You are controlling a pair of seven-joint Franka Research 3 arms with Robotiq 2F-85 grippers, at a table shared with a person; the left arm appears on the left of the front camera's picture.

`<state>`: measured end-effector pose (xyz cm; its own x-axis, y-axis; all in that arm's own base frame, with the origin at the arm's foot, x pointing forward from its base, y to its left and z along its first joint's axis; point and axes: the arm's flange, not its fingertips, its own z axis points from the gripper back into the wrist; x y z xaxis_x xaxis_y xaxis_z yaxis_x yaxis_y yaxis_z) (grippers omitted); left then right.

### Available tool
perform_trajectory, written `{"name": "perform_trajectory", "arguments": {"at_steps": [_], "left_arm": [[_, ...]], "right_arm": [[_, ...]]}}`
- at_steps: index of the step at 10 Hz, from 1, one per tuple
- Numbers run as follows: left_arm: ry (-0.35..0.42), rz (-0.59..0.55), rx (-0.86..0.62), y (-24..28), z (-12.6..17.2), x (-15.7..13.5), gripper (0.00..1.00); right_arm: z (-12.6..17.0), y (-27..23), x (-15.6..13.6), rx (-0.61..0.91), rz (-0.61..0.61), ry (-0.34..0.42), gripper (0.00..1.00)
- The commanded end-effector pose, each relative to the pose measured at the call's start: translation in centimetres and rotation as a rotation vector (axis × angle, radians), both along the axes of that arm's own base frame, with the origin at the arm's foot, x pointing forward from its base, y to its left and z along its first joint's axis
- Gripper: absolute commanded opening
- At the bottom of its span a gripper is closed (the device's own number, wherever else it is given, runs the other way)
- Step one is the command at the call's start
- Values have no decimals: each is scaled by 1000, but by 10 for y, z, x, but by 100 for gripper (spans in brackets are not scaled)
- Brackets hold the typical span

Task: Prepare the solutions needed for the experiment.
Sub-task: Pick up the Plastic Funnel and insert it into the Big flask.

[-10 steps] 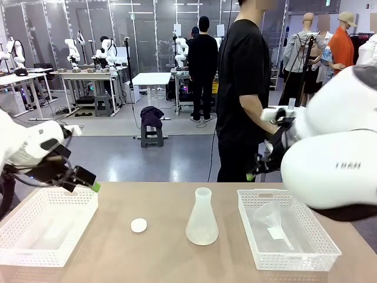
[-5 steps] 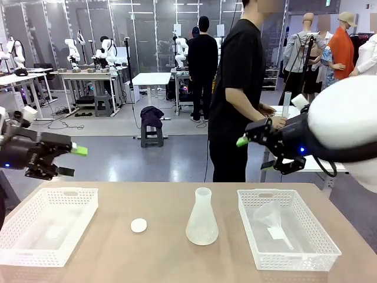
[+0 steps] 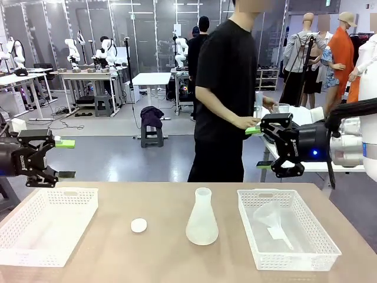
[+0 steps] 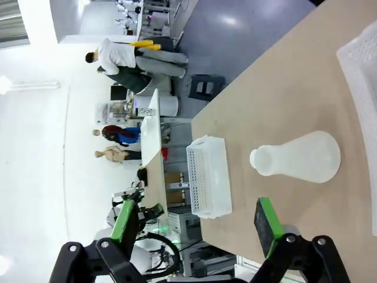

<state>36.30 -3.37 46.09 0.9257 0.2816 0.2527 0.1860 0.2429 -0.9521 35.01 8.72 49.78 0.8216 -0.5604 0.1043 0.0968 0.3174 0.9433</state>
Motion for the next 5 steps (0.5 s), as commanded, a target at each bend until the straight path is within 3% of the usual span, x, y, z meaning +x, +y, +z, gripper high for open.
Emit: {"name": "perform_trajectory", "arguments": {"at_steps": [1,2,3,5], "left_arm": [[-13,-76,-19,0,-5,6,100],[-15,-74,-23,0,-8,8,100],[-17,-103,-22,-2,-9,7,100],[22,-72,-20,-1,-11,-1,100]], "right_arm": [[-40,-3,-13,68,61,-14,100],[-43,-3,-12,59,81,-34,100],[-9,-2,2,34,20,5,100],[-9,-2,2,34,20,5,100]]}}
